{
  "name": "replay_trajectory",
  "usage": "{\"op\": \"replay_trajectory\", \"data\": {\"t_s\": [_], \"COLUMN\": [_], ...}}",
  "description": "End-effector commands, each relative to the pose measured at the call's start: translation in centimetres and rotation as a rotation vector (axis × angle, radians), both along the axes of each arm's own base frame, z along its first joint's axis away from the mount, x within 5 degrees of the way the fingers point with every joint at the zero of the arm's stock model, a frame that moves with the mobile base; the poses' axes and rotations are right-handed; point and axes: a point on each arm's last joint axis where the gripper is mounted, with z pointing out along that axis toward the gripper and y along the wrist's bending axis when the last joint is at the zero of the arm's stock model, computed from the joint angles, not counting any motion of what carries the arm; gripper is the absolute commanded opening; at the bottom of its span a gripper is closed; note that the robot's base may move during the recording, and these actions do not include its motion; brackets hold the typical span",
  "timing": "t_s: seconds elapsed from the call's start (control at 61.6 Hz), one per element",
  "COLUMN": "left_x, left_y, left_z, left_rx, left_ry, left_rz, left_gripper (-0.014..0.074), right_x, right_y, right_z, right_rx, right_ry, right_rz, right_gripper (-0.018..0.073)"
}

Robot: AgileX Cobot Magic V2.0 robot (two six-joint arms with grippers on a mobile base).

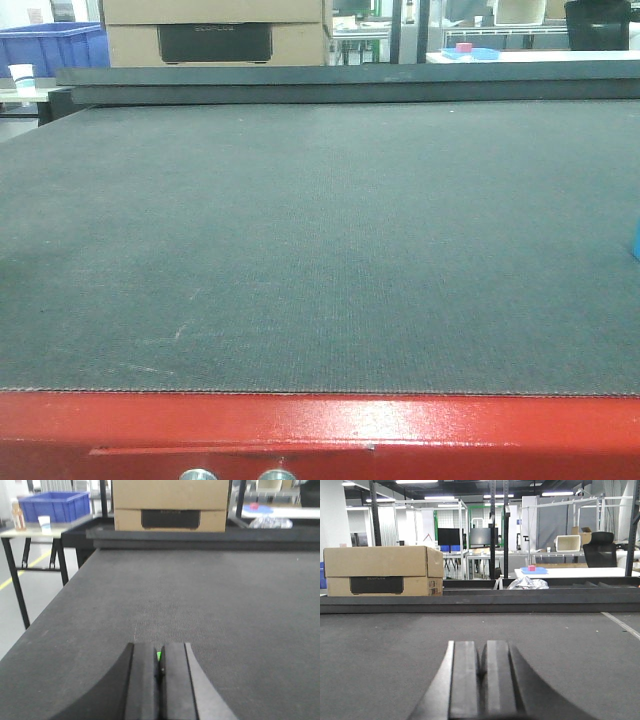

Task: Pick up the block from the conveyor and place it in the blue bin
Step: 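Lower left gripper over green block and right gripper over blue block, then close left gripper on green block and right gripper on blue block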

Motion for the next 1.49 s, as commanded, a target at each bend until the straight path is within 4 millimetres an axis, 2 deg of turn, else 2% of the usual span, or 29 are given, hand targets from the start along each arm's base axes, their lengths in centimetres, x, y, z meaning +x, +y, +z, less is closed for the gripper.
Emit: {"op": "replay_trajectory", "data": {"t_s": [0.0,0.13,0.211,0.325,0.487,0.601,0.747,0.86,0.974,1.055,1.185,1.217,1.315,1.477], "left_x": [0.3,2.8,5.7,10.0,16.1,20.2,23.7,25.0,25.7,25.9,26.0,26.0,26.0,26.0], "left_y": [0.1,0.1,0.0,-0.1,-0.2,-0.2,-0.3,-0.3,-0.3,-0.3,-0.3,-0.3,-0.3,-0.4], "left_z": [2.4,5.7,6.9,7.9,7.3,6.1,3.8,1.6,0.6,0.3,0.3,0.3,0.3,0.3], "left_rx": [-0.005,-0.005,-0.011,-0.036,-0.035,-0.033,-0.030,-0.028,-0.030,-0.029,-0.029,-0.029,-0.057,-0.094], "left_ry": [0.058,0.160,0.270,0.478,0.791,0.885,0.982,1.082,1.120,1.130,1.121,1.121,1.119,1.118], "left_rz": [0.009,0.014,0.014,0.012,0.028,0.031,0.033,0.037,0.037,0.037,0.036,0.036,0.057,0.073], "left_gripper": [-0.0111,-0.0111,-0.0111,-0.0111,-0.0111,-0.0111,-0.0111,-0.0111,-0.0111,-0.0111,-0.0111,-0.0111,-0.0111,-0.0111], "right_x": [0.2,1.9,3.8,7.2,11.9,15.3,19.2,21.7,24.3,26.0,29.0,29.5,30.6,31.9], "right_y": [0.0,0.0,-0.2,-0.4,-0.6,-0.9,-1.2,-1.3,-1.3,-1.5,-1.6,-1.6,-1.6,-1.7], "right_z": [2.0,4.5,5.5,5.7,5.4,4.6,2.1,0.6,0.1,0.0,-1.5,-2.1,-4.3,-6.9], "right_rx": [0.001,0.011,0.020,0.038,0.063,0.070,0.080,0.102,0.120,0.122,0.157,0.165,0.191,0.198], "right_ry": [0.081,0.251,0.386,0.658,1.021,1.128,1.213,1.281,1.342,1.373,1.439,1.442,1.491,1.526], "right_rz": [0.003,0.010,0.015,0.023,0.036,0.039,0.037,0.047,0.055,0.057,0.056,0.058,0.046,0.041], "right_gripper": [-0.0162,-0.0162,-0.0162,-0.0162,-0.0162,-0.0162,-0.0162,-0.0162,-0.0132,-0.0029,0.0275,0.0318,0.0339,0.0339]}}
